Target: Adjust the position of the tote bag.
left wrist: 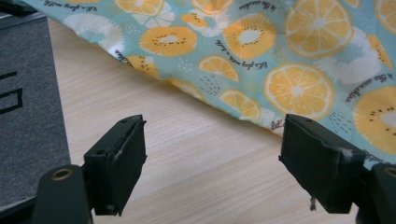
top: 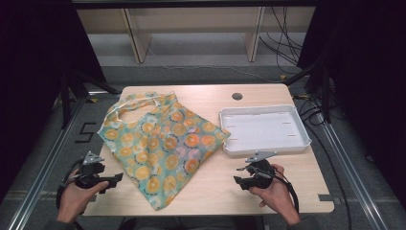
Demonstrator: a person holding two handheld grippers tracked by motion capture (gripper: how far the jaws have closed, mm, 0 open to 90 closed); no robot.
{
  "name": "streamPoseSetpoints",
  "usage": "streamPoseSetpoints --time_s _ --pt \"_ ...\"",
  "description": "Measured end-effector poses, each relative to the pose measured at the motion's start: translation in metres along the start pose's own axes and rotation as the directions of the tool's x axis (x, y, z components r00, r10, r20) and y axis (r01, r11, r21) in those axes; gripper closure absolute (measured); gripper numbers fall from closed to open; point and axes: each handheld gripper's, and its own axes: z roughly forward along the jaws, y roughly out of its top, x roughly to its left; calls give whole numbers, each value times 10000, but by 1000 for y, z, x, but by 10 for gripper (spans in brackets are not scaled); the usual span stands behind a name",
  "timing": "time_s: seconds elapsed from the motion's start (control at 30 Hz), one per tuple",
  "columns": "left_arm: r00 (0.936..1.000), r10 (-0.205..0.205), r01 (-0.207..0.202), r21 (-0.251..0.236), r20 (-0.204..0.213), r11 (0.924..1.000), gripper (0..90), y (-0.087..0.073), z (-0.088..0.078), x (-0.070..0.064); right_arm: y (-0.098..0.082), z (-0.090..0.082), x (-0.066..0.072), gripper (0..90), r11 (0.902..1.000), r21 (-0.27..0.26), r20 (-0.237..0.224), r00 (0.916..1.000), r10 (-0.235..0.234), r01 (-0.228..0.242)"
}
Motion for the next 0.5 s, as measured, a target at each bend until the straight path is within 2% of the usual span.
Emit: streamPoseSetpoints --time_s 0.03,0.07,0.1,0.13,0.17,0.2,0.27,0.33,0.43,0.47,0.5 --pt "9998 184 -185 76 81 9998 218 1 0 2 0 0 0 376 10000 -14 11 10000 -7 7" --pt "9990 436 -435 -96 75 9990 218 2 1 4 0 0 0 376 10000 -38 15 10000 8 -8" --pt "9999 -118 118 125 -19 9999 217 2 0 2 0 1 -1 376 9998 -128 62 9999 -158 159" --pt "10000 19 -19 -71 28 10000 217 3 2 3 0 1 -1 375 9998 -136 49 9999 -160 161" --pt "9999 130 -130 -5 95 9999 216 4 2 6 0 0 0 375 10000 -63 -5 10000 -7 7" --pt "10000 -75 75 -16 -19 10000 216 5 3 6 0 0 0 374 10000 -52 -10 10000 -14 14" --pt "10000 54 -53 -75 84 10000 216 7 5 11 1 1 0 374 9998 -172 62 9999 -137 138" --pt "9990 -452 453 -116 46 9989 215 10 9 12 1 1 1 374 10000 -76 -47 10000 37 -38" --pt "9993 -371 371 -163 -9 9992 216 15 16 16 1 3 2 374 9997 -242 -37 10000 -4 3" --pt "9986 -534 534 -68 6 9986 220 18 19 16 1 4 2 374 9997 -250 -49 10000 32 -33" --pt "9977 -672 672 23 36 9977 228 19 21 16 1 4 1 374 9996 -181 -10 9998 -210 210"
